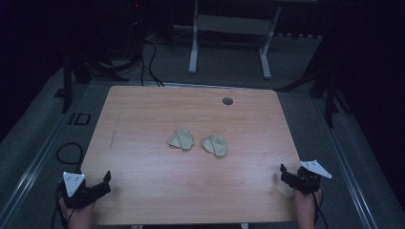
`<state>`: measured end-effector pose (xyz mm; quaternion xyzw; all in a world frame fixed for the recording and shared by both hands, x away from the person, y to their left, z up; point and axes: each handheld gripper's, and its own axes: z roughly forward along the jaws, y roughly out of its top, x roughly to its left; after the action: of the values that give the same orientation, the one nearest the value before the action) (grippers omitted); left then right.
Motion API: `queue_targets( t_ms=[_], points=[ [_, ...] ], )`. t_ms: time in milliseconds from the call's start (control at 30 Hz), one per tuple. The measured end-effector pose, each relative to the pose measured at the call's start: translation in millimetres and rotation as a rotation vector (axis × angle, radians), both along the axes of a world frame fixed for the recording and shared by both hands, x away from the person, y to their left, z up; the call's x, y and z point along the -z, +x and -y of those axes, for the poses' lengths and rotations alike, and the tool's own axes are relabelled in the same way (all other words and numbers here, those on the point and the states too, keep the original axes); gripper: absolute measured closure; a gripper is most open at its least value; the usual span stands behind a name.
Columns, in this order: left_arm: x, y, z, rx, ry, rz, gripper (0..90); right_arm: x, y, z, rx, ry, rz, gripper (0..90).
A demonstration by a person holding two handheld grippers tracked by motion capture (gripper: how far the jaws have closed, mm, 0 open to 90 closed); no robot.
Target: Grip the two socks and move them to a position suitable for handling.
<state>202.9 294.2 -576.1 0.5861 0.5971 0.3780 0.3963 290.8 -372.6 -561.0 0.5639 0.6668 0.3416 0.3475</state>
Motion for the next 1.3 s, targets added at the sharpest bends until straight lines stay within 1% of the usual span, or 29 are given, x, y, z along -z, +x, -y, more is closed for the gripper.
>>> queue_targets(
  t_ms=[33, 67, 167, 200, 267, 333, 367, 400, 433, 467, 500, 533, 567, 633, 667, 700, 733, 800, 867, 933, 967, 1000, 1033, 1067, 1100, 1133, 1167, 1233, 1300],
  points=[
    [-0.1, 0.0, 0.2, 0.003, 0.0, -0.002, 1.7, 1.4, 1.3, -0.2, -0.01, -0.002, -0.021, 13.3],
    [-0.2, 0.2, 0.3, 0.004, 0.0, -0.003, 1.7, 1.7, 1.6, -0.7, -0.015, -0.004, -0.027, 13.3],
    [-1.1, 0.7, 0.8, 0.003, -0.005, 0.005, 1.7, 1.5, 2.5, -4.0, -0.023, -0.04, -0.032, 13.3],
    [-1.3, 0.6, 1.2, 0.004, -0.005, 0.008, 1.7, 0.7, 3.1, -4.6, -0.026, -0.039, -0.036, 13.3],
    [-2.2, 0.3, 2.1, 0.023, -0.016, 0.028, 1.7, -1.2, 4.2, -5.4, -0.026, -0.036, -0.044, 13.3],
    [-4.3, -1.3, 3.9, 0.041, -0.026, 0.058, 1.7, -4.5, 4.7, -6.5, -0.031, -0.015, -0.047, 13.3],
    [-4.9, -1.7, 4.4, 0.048, -0.027, 0.059, 1.7, -6.3, 5.1, -7.6, -0.03, -0.006, -0.052, 13.5],
    [-5.0, -1.5, 5.9, 0.058, -0.025, 0.053, 1.7, -7.9, 5.7, -8.4, -0.035, 0.007, -0.058, 13.8],
    [-4.4, -1.1, 7.2, 0.073, -0.02, 0.041, 1.7, -10.2, 7.0, -10.2, -0.05, 0.034, -0.067, 13.8],
    [-3.5, -0.5, 8.9, 0.078, -0.008, 0.034, 1.7, -12.0, 8.3, -12.4, -0.058, 0.038, -0.076, 13.9],
    [-3.0, 0.0, 10.0, 0.086, -0.007, 0.03, 1.7, -13.7, 9.6, -15.2, -0.066, 0.031, -0.081, 14.0],
    [-2.1, 0.9, 11.0, 0.108, -0.022, 0.031, 1.7, -15.0, 10.3, -17.5, -0.077, 0.031, -0.083, 14.4],
    [-1.6, 1.4, 11.6, 0.125, -0.046, 0.034, 1.7, -16.8, 12.1, -21.0, -0.109, 0.038, -0.088, 14.7],
    [-0.8, 2.5, 12.5, 0.145, -0.07, 0.028, 1.7, -18.1, 16.6, -28.0, -0.151, 0.025, -0.115, 14.7],
    [-0.3, 3.2, 13.4, 0.167, -0.085, 0.027, 1.7, -18.3, 18.5, -30.8, -0.169, 0.019, -0.125, 14.7],
    [-0.3, 3.6, 14.3, 0.177, -0.09, 0.021, 1.7, -18.5, 21.2, -35.6, -0.187, 0.013, -0.133, 14.7],
    [-0.8, 4.1, 15.4, 0.196, -0.097, 0.003, 1.7, -18.6, 22.8, -38.1, -0.197, 0.015, -0.141, 14.7],
    [-1.8, 4.2, 16.8, 0.224, -0.118, -0.016, 1.7, -19.5, 27.7, -44.0, -0.225, 0.045, -0.148, 14.6],
    [-3.5, 3.5, 18.3, 0.234, -0.117, -0.03, 1.7, -20.8, 31.0, -48.6, -0.241, 0.075, -0.147, 14.2],
    [-5.3, 2.3, 19.3, 0.233, -0.102, -0.022, 1.7, -23.0, 34.1, -54.8, -0.251, 0.083, -0.141, 13.6],
    [-5.7, 1.7, 19.7, 0.236, -0.102, -0.015, 1.9, -24.7, 36.3, -59.4, -0.243, 0.092, -0.138, 13.6],
    [-5.8, 1.2, 19.9, 0.239, -0.098, -0.012, 4.6, -26.0, 38.3, -63.7, -0.234, 0.091, -0.141, 13.5],
    [-5.9, 0.7, 20.6, 0.244, -0.089, -0.005, 4.8, -27.1, 39.8, -66.8, -0.239, 0.089, -0.138, 13.3],
    [-6.2, 0.4, 21.2, 0.246, -0.081, -0.002, 4.7, -28.9, 41.4, -71.7, -0.263, 0.087, -0.128, 13.3],
    [-6.5, 0.3, 21.7, 0.238, -0.074, -0.001, 4.7, -30.2, 42.9, -76.0, -0.271, 0.082, -0.129, 13.3],
    [-6.5, 0.3, 21.7, 0.238, -0.074, -0.001, 4.7, -30.2, 42.9, -76.0, -0.271, 0.082, -0.129, 13.3],
    [-6.4, 1.6, 21.2, 0.25, -0.102, -0.016, 4.7, -33.0, 46.1, -84.7, -0.297, 0.083, -0.128, 13.3],
    [-4.8, 3.3, 21.7, 0.253, -0.107, -0.043, 4.7, -34.8, 48.1, -90.6, -0.307, 0.082, -0.128, 13.3],
    [-3.8, 4.5, 21.9, 0.253, -0.105, -0.059, 4.6, -36.6, 51.3, -97.9, -0.325, 0.083, -0.133, 13.4]
  ],
)
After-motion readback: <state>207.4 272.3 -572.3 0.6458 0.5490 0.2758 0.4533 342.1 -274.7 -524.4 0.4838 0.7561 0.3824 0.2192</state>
